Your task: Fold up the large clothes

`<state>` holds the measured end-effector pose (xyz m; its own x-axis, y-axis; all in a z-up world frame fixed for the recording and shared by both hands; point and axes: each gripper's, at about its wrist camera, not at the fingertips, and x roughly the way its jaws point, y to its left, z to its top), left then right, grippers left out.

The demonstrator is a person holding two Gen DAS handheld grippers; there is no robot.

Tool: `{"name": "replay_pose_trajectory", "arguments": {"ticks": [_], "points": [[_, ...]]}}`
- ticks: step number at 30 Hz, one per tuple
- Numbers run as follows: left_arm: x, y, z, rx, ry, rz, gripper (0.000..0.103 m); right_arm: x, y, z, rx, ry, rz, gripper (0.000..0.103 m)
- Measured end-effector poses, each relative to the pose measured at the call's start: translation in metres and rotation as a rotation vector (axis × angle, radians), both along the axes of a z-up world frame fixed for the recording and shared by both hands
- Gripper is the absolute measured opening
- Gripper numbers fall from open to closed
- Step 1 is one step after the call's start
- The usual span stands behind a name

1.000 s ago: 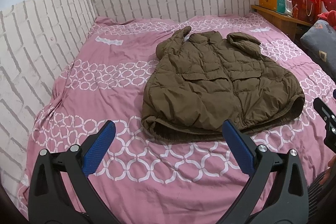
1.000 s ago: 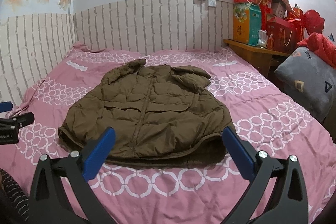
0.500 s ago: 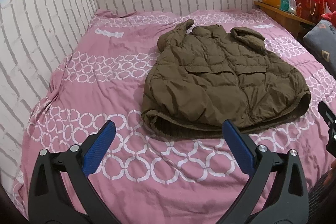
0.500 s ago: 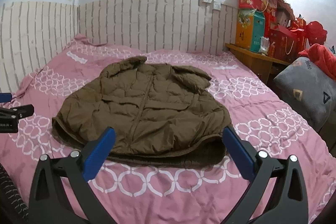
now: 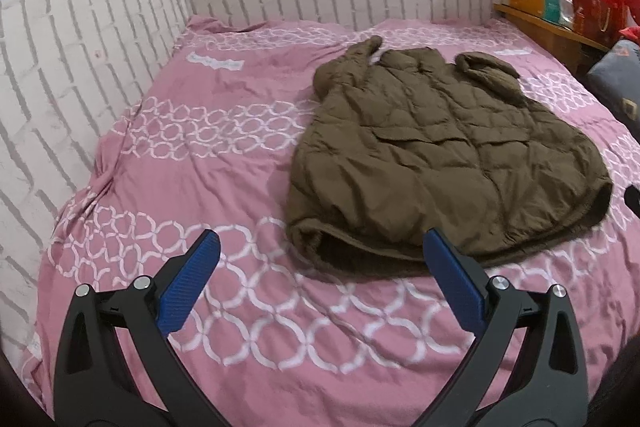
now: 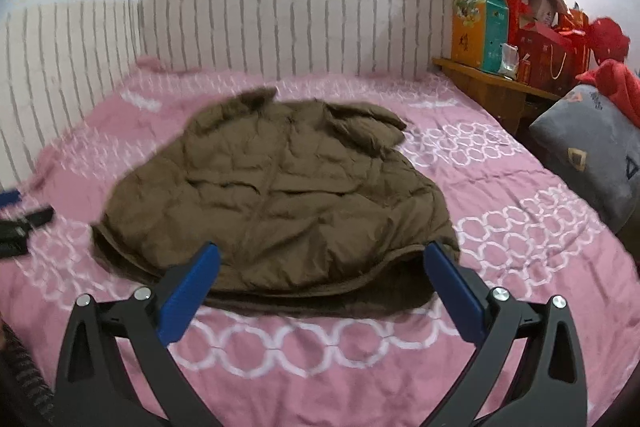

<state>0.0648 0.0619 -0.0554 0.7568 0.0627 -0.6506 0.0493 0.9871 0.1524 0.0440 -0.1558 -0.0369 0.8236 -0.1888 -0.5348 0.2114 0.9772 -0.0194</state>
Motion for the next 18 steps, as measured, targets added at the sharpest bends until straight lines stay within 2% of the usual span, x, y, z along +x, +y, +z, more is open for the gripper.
{"name": "replay_pose_trajectory", "arguments": {"ticks": [4, 8, 14, 18], "points": [[0.025, 0.008, -0.006, -0.02, 0.026, -0.009, 0.1, 0.019, -0.01, -0.009, -0.063, 0.047, -0.016, 0.102], [0.059, 0.013, -0.025, -0.045, 0.081, 0.003, 0.1, 0.037, -0.034, -0.02, -0.011, 0.08, -0.023, 0.102], [0.109, 0.01, -0.058, -0.011, 0.139, 0.014, 0.1, 0.062, -0.056, -0.028, -0.147, 0.093, -0.077, 0.102], [0.14, 0.006, -0.08, 0.011, 0.168, 0.006, 0.1, 0.081, -0.076, -0.043, -0.157, 0.137, -0.117, 0.102]]}}
